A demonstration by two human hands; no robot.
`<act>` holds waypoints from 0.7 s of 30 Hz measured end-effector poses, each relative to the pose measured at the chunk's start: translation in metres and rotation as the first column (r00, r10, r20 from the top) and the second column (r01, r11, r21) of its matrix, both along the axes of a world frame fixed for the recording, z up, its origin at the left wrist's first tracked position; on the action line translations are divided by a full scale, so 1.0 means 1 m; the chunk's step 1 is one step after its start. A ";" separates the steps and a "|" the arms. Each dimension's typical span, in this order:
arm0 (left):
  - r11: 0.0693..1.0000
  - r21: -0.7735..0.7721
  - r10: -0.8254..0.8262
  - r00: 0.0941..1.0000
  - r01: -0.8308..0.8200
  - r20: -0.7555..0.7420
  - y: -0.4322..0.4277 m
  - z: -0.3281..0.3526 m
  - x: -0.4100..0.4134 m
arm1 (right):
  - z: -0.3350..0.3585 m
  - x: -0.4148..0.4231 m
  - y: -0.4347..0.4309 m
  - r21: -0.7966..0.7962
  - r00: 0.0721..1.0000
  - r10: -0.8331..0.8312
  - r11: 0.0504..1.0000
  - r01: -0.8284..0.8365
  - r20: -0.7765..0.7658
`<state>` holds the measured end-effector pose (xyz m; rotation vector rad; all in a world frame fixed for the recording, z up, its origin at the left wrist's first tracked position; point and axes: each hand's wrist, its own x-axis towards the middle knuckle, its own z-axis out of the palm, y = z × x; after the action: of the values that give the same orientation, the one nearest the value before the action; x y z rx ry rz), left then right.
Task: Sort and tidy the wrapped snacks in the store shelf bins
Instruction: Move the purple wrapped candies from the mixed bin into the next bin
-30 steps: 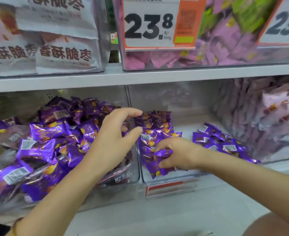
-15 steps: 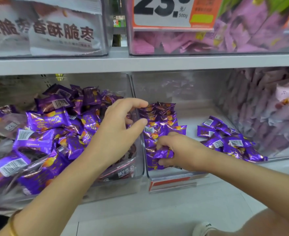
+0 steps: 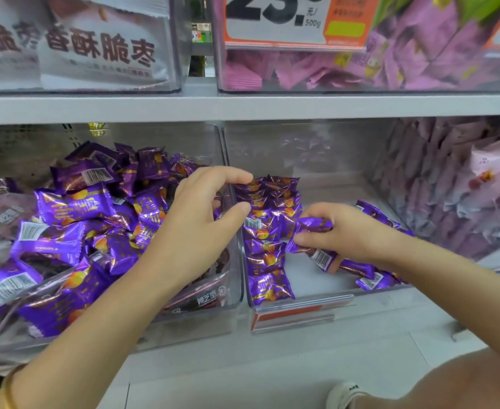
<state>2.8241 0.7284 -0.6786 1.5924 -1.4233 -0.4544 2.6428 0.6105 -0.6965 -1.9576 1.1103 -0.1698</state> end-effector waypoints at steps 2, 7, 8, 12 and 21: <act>1.000 -0.013 0.009 0.999 -0.008 0.033 -0.001 0.000 -0.001 | 0.000 -0.005 -0.010 0.029 1.000 -0.003 1.000 0.003 0.014; 1.000 -0.027 0.000 0.998 0.002 0.068 -0.004 -0.001 -0.004 | -0.010 -0.005 -0.026 -0.205 0.974 0.109 0.967 -0.150 -0.200; 1.000 -0.028 -0.001 0.997 0.004 0.073 -0.005 -0.001 -0.004 | -0.015 -0.002 -0.028 -0.282 0.955 0.125 0.938 -0.201 -0.268; 0.999 -0.033 -0.006 0.996 0.009 0.089 -0.007 -0.003 -0.003 | -0.027 0.009 -0.028 -0.415 0.927 0.136 0.865 -0.282 -0.348; 0.999 -0.032 -0.011 0.994 0.015 0.104 -0.009 -0.004 -0.001 | -0.030 0.012 -0.024 -0.547 0.886 0.062 0.766 -0.338 -0.460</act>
<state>2.8228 0.7199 -0.6830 1.6012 -1.5125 -0.3578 2.6552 0.5865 -0.7268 -2.7982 1.1878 0.0211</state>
